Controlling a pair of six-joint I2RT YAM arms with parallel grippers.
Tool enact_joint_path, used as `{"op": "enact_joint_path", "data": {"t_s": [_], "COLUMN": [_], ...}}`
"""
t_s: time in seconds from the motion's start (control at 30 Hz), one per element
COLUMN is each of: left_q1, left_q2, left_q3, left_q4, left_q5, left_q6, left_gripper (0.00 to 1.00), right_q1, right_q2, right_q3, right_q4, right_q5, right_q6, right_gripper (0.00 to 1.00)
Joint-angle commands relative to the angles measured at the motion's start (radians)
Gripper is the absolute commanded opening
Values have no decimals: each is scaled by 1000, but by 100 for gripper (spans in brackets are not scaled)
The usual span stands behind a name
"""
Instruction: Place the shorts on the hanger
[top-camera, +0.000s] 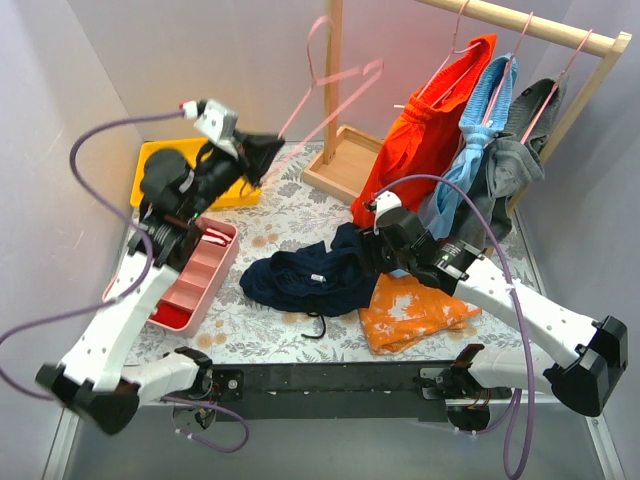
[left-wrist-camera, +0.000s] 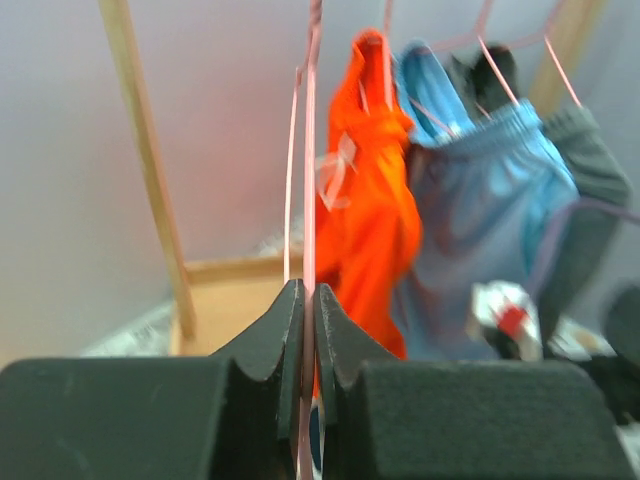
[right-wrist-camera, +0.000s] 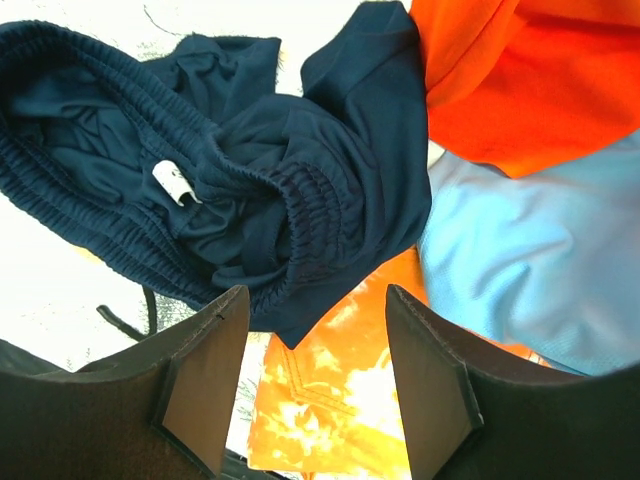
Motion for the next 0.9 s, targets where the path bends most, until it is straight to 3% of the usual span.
{"op": "enact_joint_path", "data": {"t_s": [0.0,0.13,0.27,0.5,0.67,0.8,0.87], "left_q1": [-8,-14,-14,-14,-20,-43,-55], "left_q2": [-207,-396,-555,-660,-717,-729,-732], "left_q3": [-195,-310,-330,-326,-378,-375,-384], "left_q4": [-289,-449,-631,-851,-867,-874,-876], "left_q5": [110,128,122,113,116,107,107], "left_q6": [-50,-82,-122,-156,-176,-180,-186], "left_gripper": [0,0,0,0,0,0,0], "right_q1": [-5,-2,13,15,13,15,15], "right_q2": [6,29,48,89,143,189,203], "right_q3": [-37,-58,-77,-90,-47,8,22], "right_q4": [19,47,48,87,85,47,38], "right_q5": [-2,-62,-39,34,89,120,131], "right_q6": [41,88,121,138,145,159,164], "right_gripper": [64,62,59,50,30,6,1]}}
